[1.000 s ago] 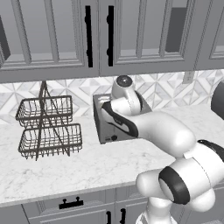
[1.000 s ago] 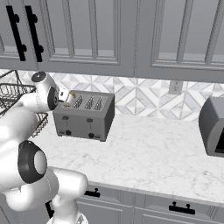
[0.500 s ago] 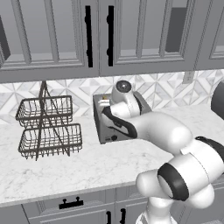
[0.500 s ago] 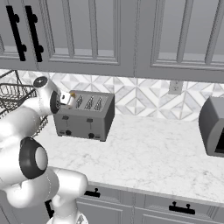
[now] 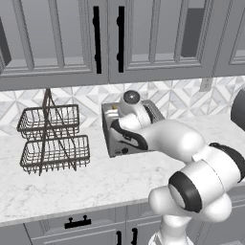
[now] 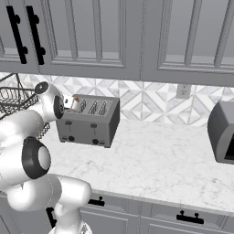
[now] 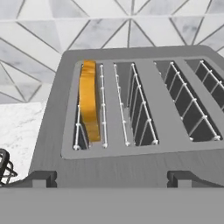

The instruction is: Start the toaster. Once the lever pops up, take the bread to the plate on the dining counter.

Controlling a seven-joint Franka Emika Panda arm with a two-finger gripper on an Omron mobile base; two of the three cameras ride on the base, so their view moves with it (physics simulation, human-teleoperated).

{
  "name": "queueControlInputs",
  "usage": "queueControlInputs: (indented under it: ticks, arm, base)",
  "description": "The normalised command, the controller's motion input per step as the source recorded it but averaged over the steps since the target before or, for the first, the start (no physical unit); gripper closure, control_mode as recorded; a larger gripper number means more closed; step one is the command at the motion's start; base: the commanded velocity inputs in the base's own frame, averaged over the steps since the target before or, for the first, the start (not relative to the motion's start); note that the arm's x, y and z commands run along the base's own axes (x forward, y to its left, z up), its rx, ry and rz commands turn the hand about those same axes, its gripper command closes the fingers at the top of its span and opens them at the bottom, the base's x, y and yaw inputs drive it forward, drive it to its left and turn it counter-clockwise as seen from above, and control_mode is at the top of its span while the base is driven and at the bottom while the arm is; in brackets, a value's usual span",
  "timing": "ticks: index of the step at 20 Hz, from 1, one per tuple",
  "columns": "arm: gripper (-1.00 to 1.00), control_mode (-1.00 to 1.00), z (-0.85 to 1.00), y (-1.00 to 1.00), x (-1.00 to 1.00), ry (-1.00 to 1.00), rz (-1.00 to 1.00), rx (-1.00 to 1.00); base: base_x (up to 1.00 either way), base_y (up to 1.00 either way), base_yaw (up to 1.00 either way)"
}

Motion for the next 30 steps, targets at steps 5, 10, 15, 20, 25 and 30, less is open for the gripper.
queueControlInputs:
  ticks: [5,10,15,20,25,30]
  arm:
    - [-1.00,-1.00,-0.03,0.13,0.18,-0.04,0.00,-0.05]
    - [-1.00,-1.00,-0.09,0.05,0.23,0.00,0.00,-0.02]
    - [-1.00,-1.00,-0.16,0.00,0.18,0.00,0.00,0.00]
    - [-1.00,-1.00,-0.14,0.00,0.21,0.00,0.00,0.00]
    - [-1.00,-1.00,-0.16,0.00,0.22,0.00,0.00,0.00]
    - [-1.00,-1.00,-0.11,0.00,0.23,-0.03,0.00,0.00]
  base:
    - [0.00,0.00,0.00]
    - [0.00,0.00,0.00]
    - [0.00,0.00,0.00]
    - [0.00,0.00,0.00]
    - [0.00,0.00,0.00]
    - [0.00,0.00,0.00]
